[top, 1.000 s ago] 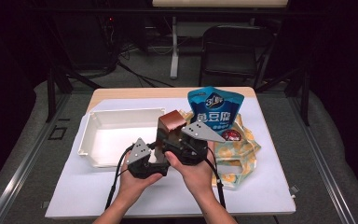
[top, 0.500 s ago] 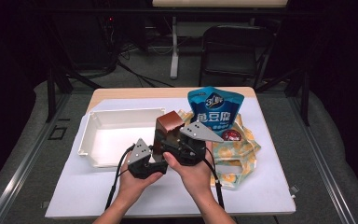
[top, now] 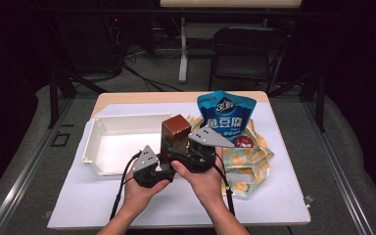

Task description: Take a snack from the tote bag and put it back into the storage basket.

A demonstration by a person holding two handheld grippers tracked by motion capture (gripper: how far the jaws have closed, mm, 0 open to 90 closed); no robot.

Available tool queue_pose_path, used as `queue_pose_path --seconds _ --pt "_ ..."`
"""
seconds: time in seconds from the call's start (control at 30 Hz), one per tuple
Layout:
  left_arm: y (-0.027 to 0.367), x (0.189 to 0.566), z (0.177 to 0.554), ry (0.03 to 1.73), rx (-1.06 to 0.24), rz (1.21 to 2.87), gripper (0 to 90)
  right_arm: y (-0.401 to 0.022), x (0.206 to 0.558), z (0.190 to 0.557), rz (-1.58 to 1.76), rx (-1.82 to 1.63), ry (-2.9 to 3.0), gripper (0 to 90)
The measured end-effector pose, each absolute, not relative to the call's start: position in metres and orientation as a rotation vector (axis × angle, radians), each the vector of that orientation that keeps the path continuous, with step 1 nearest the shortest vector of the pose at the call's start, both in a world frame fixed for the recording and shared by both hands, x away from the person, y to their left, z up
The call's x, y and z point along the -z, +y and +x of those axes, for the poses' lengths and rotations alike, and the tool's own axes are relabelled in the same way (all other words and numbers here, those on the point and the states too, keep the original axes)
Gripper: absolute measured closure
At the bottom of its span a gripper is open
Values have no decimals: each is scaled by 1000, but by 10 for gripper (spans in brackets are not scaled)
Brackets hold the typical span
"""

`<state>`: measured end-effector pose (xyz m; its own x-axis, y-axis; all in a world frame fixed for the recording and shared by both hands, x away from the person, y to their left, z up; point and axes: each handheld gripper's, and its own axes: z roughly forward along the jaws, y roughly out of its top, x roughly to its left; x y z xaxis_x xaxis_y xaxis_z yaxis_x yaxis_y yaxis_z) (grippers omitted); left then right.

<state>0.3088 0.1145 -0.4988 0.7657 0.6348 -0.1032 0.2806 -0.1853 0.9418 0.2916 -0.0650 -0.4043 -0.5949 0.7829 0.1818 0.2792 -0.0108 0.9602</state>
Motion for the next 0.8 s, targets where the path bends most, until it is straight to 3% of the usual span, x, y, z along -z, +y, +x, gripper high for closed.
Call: queue_pose_path --seconds 0.13,0.8 --pt "121 499 312 727 -362 1775 436 -69 403 290 1077 -1647 1857 223" --pt "142 503 321 834 -416 1754 436 -109 418 287 1087 -1613 1810 225"
